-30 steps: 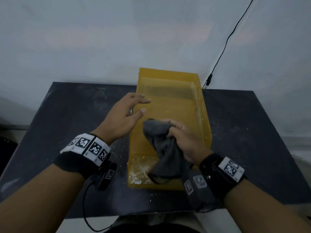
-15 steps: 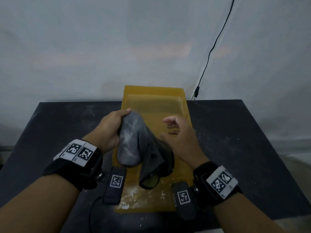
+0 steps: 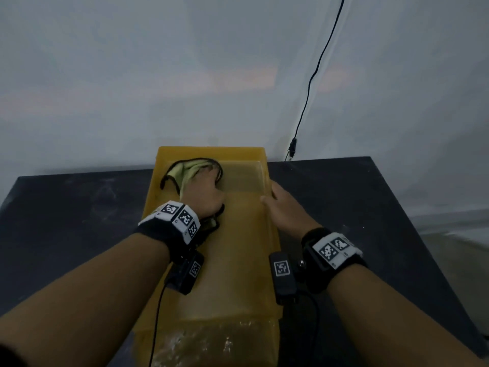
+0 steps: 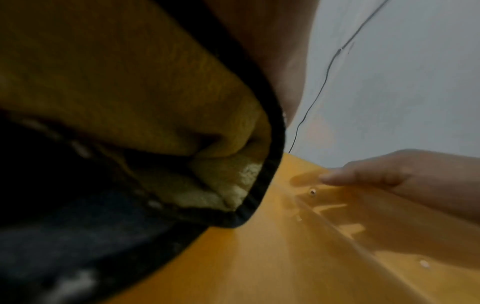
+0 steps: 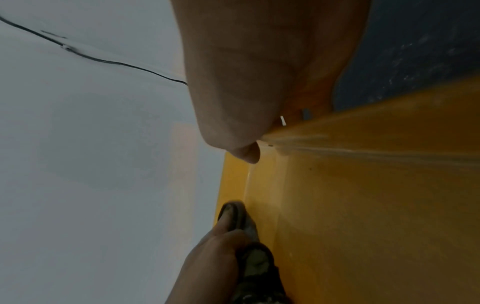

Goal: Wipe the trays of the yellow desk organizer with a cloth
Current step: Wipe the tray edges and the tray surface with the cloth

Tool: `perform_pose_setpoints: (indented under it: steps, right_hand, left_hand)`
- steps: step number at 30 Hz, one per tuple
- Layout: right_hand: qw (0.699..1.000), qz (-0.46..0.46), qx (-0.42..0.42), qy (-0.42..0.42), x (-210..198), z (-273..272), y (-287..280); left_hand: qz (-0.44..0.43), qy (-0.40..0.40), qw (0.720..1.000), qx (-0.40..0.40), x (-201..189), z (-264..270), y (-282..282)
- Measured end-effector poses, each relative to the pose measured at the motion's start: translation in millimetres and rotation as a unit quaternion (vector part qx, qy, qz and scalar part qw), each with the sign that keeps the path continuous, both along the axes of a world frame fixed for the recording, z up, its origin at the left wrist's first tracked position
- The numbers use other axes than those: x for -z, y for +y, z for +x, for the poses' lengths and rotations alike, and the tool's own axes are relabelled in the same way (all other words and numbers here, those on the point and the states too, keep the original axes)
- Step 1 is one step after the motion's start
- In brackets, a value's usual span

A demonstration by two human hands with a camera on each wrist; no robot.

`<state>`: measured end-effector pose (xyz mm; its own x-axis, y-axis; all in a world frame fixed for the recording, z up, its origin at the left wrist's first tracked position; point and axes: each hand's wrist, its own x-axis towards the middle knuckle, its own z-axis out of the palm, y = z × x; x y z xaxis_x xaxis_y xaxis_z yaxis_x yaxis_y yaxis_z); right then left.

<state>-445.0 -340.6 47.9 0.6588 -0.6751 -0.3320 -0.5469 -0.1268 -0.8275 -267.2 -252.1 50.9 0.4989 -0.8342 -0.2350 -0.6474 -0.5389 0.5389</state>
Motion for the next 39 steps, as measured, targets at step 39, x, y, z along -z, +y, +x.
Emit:
perform_pose_setpoints:
  steps: [39]
  right_hand:
    - [0.986, 0.119, 0.010, -0.112, 27, -5, -16]
  left_hand:
    - [-0.111, 0.116, 0.986, 0.051, 20, -34, -72]
